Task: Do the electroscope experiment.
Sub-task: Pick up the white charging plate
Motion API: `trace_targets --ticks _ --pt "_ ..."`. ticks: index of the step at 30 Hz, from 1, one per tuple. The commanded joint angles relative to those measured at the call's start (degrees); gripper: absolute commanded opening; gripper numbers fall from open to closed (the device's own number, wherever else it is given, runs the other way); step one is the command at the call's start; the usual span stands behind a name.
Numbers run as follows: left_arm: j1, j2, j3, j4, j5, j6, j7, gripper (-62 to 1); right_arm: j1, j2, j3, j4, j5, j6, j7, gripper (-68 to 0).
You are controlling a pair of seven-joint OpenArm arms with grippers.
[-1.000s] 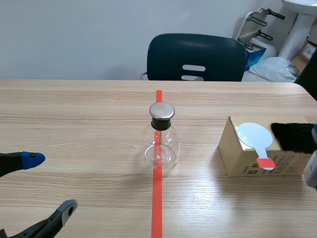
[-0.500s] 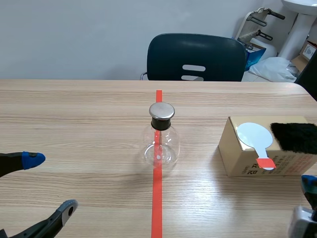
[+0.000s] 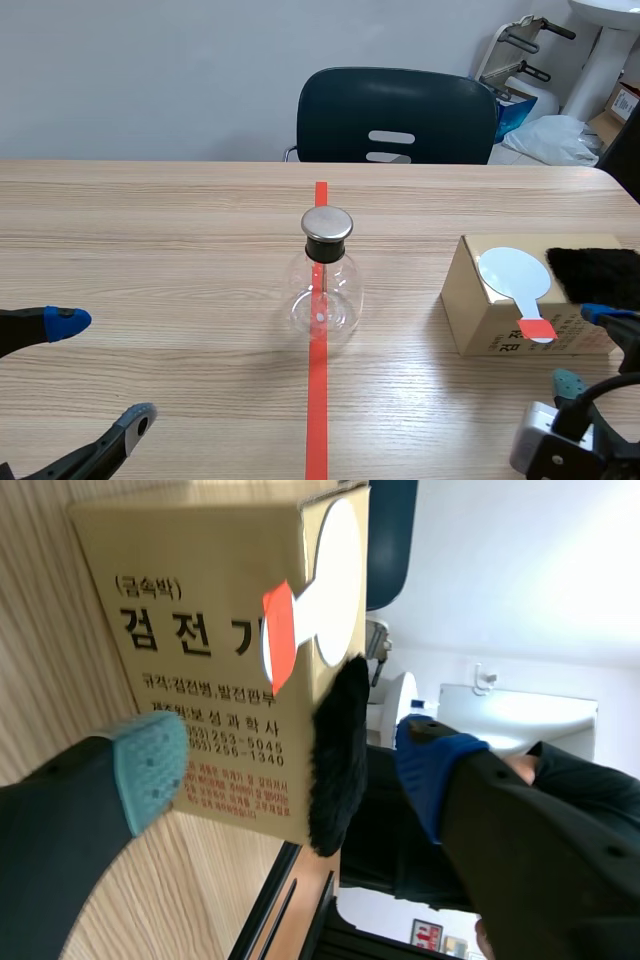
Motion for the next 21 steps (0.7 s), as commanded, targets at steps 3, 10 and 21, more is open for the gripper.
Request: trace_targets --ticks 3,10,21 --pt "0.0 -0.33 -0.35 1.05 -0.79 -0.11 -1.03 1.4 0.63 -0.04 -1.66 -1.46 0.59 -3.87 -1.42 -17.2" --pt "0.0 -0.33 -0.35 1.05 -0.79 -0.11 -1.03 1.4 2.43 0.02 -4.9 -6.91 0.57 -9.57 -3.61 -16.9" --pt "0.0 -0.33 -0.35 1.05 -0.79 -0.11 -1.03 1.4 7.26 0.35 -4.83 -9.07 0.04 -9.73 -4.98 -16.9"
